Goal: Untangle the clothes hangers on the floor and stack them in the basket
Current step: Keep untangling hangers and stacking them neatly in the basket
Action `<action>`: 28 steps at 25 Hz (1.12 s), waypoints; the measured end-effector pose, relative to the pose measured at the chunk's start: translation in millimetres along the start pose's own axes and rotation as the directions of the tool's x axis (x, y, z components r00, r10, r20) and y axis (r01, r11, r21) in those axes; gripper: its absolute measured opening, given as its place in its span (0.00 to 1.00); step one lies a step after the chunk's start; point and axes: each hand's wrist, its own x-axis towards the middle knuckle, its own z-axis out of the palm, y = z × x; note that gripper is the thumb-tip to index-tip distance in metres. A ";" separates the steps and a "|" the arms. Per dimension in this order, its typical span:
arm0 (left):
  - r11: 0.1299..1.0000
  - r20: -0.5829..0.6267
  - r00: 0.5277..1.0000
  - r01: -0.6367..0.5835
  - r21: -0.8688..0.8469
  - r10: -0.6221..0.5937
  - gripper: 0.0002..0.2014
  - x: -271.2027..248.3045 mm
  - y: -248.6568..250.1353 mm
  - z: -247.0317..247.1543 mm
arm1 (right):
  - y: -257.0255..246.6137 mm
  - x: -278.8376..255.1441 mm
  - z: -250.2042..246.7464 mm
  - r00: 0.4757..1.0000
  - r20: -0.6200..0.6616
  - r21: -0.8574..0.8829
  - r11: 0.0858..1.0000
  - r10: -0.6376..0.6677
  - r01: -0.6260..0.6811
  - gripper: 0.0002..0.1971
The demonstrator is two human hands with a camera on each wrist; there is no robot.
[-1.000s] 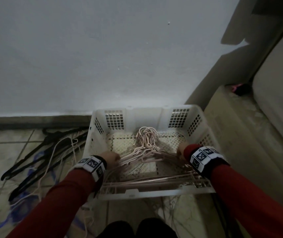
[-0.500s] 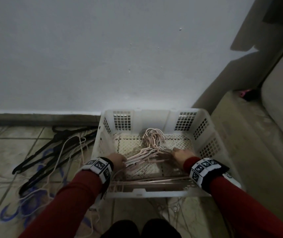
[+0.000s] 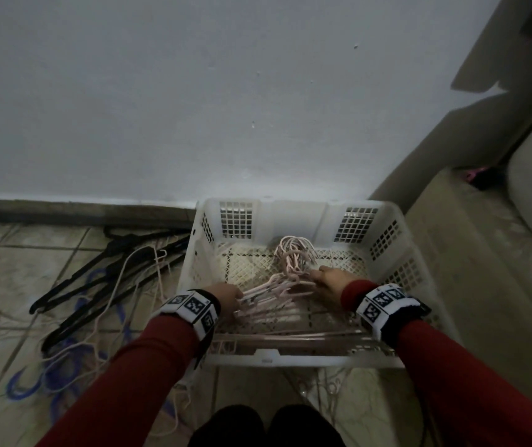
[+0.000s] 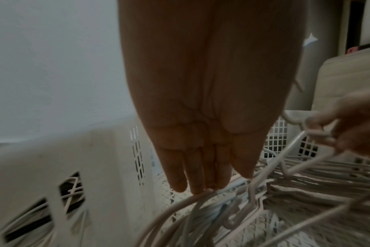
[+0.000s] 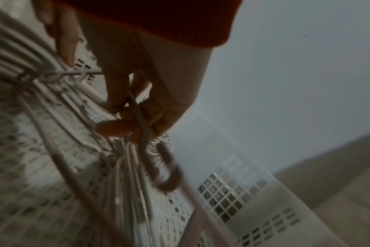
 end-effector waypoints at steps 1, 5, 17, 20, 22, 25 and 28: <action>1.000 0.005 1.000 -0.003 0.003 0.003 0.21 -1.0 0.6 -0.3 | -1.2 -7.1 -8.9 0.998 -0.062 0.050 0.998 -0.032 0.036 0.18; 0.999 -0.041 0.999 -0.032 -0.012 0.032 0.20 -7.8 3.0 -0.6 | 16.4 -24.9 -26.5 0.914 -0.402 0.321 0.943 0.050 0.090 0.08; 0.999 -0.085 0.996 0.001 -0.052 -0.005 0.16 6.3 -9.2 5.2 | 20.0 -5.0 -6.5 0.969 0.213 0.188 0.968 0.124 -0.165 0.16; 1.000 0.013 1.000 -0.003 0.009 0.003 0.17 3.9 -6.9 9.3 | 18.4 -3.6 -5.3 0.938 0.338 0.172 0.974 0.081 -0.146 0.18; 0.999 0.036 0.999 0.019 0.034 -0.020 0.17 3.2 -5.3 12.9 | 20.7 -1.4 -1.8 0.933 0.351 0.165 0.976 0.078 -0.144 0.17; 0.999 0.053 0.998 0.017 0.039 -0.019 0.18 -0.2 -3.6 15.4 | 17.7 -3.2 0.6 0.936 0.336 0.113 0.983 0.100 -0.145 0.18; 1.000 0.036 0.999 0.002 -0.005 -0.002 0.18 -14.9 -5.2 13.9 | 10.7 -12.7 2.1 0.959 0.256 0.102 0.984 0.118 -0.148 0.19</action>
